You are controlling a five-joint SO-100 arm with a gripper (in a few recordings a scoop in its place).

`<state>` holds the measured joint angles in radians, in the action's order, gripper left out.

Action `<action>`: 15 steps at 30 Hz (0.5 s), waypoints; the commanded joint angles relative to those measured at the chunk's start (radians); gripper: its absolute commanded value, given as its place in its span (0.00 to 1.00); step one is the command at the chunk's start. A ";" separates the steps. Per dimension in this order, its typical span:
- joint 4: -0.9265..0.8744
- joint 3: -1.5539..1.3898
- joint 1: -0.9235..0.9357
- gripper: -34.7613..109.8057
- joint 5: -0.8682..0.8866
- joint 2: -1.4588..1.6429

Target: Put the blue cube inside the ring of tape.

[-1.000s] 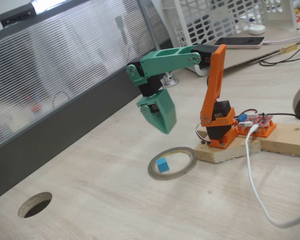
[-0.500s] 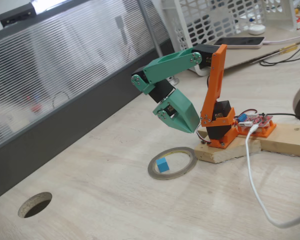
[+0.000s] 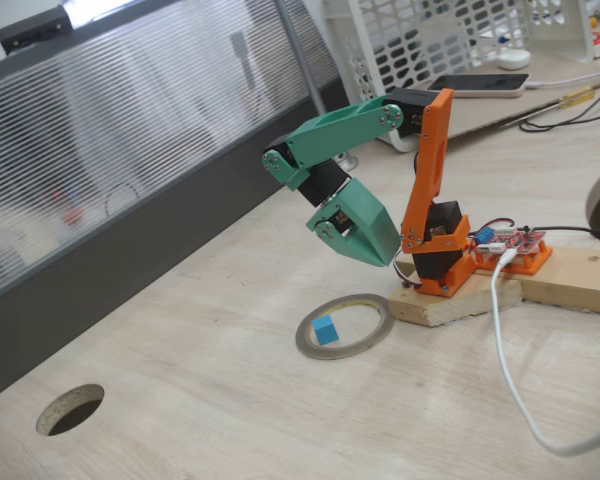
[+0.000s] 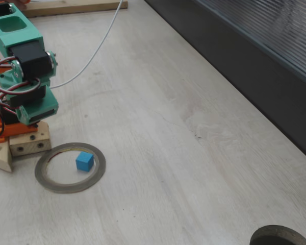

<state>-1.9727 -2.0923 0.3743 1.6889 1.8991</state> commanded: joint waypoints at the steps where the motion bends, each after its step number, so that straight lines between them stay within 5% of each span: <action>1: -0.020 -0.011 0.000 0.24 0.015 0.012; 15: -0.020 -0.017 0.003 0.24 0.015 0.009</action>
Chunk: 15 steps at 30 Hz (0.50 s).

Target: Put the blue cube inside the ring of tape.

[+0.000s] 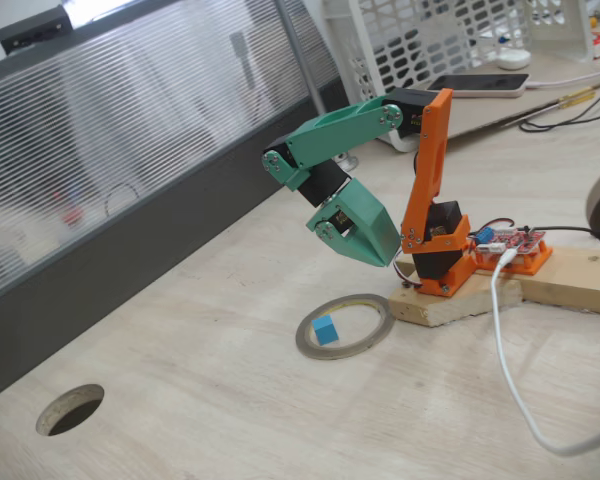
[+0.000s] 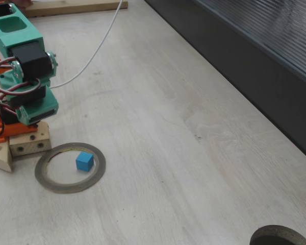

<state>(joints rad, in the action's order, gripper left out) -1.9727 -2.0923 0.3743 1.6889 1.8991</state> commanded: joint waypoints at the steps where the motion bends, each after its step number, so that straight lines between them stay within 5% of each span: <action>1: -0.020 -0.017 0.002 0.24 0.015 0.009; 15: -0.020 -0.018 0.008 0.24 0.015 0.009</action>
